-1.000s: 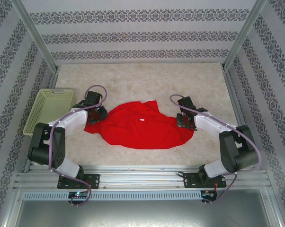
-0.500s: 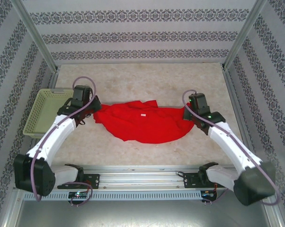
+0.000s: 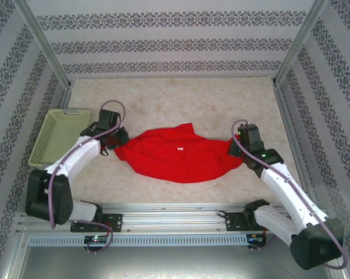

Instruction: Fold the inside-out t-shirt

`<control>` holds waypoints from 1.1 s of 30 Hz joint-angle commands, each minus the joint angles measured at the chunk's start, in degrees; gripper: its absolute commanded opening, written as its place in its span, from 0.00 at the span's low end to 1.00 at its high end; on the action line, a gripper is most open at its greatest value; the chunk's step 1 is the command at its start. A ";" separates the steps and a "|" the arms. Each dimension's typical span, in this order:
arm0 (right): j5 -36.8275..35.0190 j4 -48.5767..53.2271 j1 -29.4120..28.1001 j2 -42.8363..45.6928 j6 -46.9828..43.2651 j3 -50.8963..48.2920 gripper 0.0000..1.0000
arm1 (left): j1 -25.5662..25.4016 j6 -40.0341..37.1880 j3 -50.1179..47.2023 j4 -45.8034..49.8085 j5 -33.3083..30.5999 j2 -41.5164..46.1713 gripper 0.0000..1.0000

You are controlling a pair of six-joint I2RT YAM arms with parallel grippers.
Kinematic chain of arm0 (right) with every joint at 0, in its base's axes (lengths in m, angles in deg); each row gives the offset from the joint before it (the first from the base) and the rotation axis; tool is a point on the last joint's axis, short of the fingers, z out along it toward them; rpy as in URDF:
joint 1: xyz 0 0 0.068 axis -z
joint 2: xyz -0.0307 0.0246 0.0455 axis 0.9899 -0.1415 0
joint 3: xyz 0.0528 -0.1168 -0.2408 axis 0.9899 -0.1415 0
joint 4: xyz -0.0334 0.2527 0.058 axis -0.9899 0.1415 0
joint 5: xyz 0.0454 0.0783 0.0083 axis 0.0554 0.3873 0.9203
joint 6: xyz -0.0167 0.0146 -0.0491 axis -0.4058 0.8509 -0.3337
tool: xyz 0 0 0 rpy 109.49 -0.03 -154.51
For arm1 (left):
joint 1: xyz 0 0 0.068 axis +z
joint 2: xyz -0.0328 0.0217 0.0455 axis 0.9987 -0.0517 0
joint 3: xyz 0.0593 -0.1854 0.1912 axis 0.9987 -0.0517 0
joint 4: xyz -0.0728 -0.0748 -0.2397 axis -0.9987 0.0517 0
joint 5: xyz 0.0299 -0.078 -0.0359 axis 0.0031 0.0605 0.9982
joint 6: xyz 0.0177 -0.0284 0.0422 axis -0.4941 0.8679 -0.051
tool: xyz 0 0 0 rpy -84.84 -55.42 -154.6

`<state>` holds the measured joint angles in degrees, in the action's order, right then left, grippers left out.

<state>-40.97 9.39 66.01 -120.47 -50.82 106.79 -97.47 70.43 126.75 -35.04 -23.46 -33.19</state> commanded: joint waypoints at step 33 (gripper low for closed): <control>-0.79 7.28 2.42 6.68 -0.79 10.52 0.00 | -2.13 -3.83 4.04 7.97 -6.29 16.08 0.06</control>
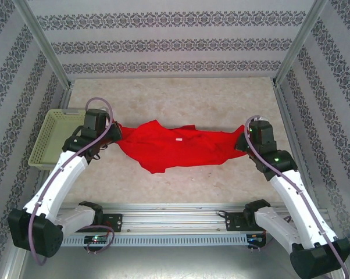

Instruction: Fold the inside-out t-shirt

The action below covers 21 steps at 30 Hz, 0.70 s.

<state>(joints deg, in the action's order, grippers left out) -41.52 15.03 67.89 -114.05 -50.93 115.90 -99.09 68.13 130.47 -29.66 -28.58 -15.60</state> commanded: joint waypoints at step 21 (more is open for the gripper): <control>2.81 -6.47 3.52 -9.42 0.29 -10.06 0.00 | -0.48 1.41 -9.51 -5.27 4.84 -16.46 0.37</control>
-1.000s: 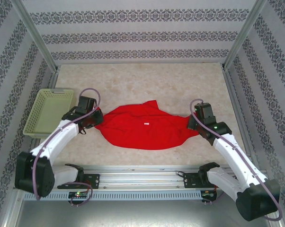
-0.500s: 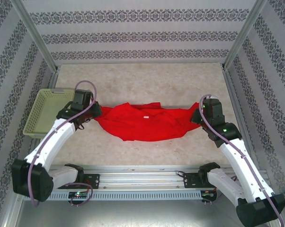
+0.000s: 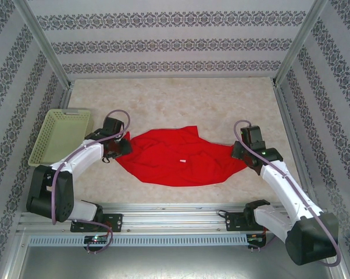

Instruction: Fold the inside-out t-shirt

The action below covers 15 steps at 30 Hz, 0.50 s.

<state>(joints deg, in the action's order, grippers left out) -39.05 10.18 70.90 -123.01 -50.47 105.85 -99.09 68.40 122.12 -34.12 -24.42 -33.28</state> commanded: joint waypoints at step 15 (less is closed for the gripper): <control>0.21 -0.67 0.98 -1.82 -0.34 0.55 0.02 | -0.43 3.05 -5.80 -2.34 -2.87 1.81 0.22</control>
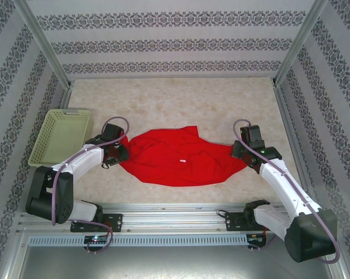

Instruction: Fold the inside-out t-shirt

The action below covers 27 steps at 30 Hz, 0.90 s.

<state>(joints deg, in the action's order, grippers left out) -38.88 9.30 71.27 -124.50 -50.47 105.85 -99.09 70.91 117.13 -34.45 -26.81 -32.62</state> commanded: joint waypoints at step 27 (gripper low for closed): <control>4.48 -6.89 -0.20 -10.40 5.02 -3.31 0.42 | -0.51 1.35 -3.17 -3.26 -0.75 10.42 0.00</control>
<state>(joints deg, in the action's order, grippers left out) -35.16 5.91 71.14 -132.71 -44.81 100.28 -99.09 71.33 115.30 -37.66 -26.81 -24.14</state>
